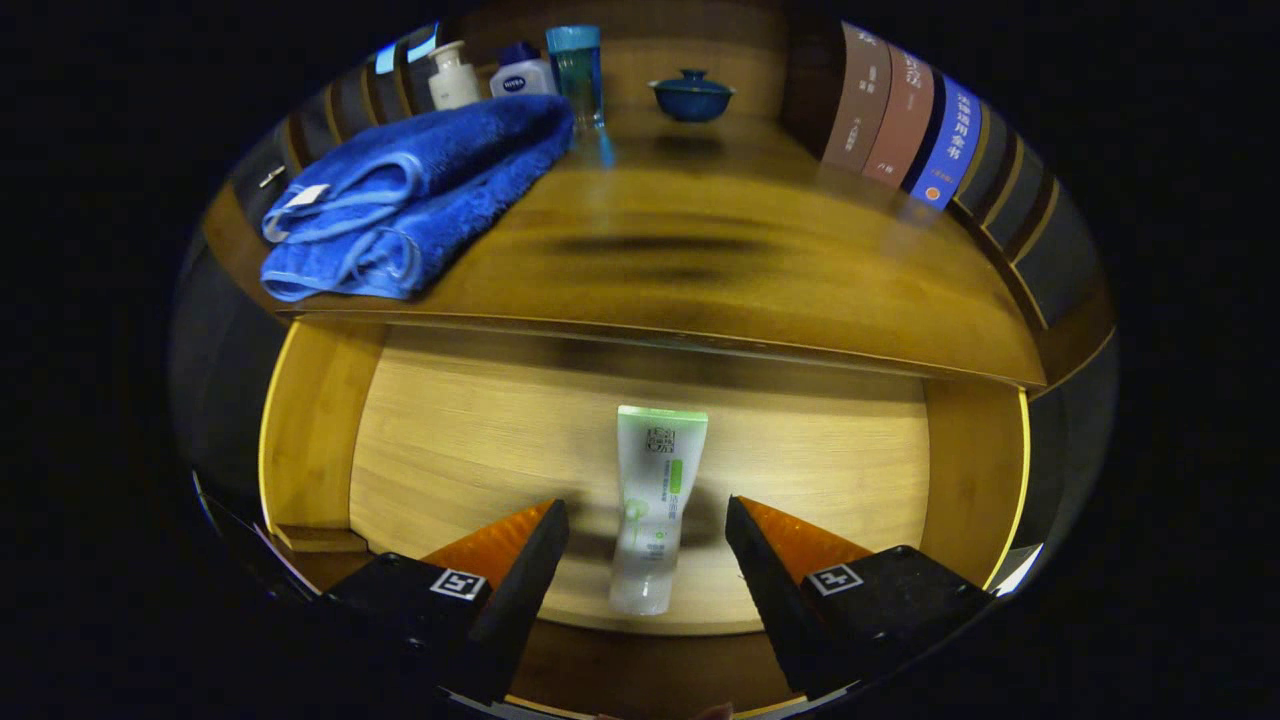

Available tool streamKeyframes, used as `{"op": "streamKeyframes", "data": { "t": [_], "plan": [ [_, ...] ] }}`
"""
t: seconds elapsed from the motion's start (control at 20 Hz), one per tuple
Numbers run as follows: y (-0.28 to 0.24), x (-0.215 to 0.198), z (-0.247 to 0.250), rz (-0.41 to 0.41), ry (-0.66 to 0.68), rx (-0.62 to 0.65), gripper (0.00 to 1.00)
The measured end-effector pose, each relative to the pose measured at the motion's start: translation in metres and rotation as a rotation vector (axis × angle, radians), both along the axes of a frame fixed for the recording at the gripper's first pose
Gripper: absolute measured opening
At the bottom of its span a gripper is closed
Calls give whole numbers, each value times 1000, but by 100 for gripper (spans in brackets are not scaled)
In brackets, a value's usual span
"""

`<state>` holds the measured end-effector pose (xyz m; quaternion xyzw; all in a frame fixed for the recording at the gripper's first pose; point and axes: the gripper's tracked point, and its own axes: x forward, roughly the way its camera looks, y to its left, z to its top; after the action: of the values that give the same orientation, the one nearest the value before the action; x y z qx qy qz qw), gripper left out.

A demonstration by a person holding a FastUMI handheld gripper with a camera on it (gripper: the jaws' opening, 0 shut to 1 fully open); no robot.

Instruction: Pull open the drawer, take out the items inside it, and place them on the countertop above the cabinet.

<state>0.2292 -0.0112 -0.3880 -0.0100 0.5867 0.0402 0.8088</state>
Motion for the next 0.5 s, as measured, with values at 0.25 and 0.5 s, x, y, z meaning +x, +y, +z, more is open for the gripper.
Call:
{"op": "streamKeyframes", "data": {
  "t": [0.25, 0.5],
  "plan": [
    [-1, 0, -20, -40, 69, -19, 96],
    [-3, -6, -31, -66, 131, -29, 50]
  ]
}}
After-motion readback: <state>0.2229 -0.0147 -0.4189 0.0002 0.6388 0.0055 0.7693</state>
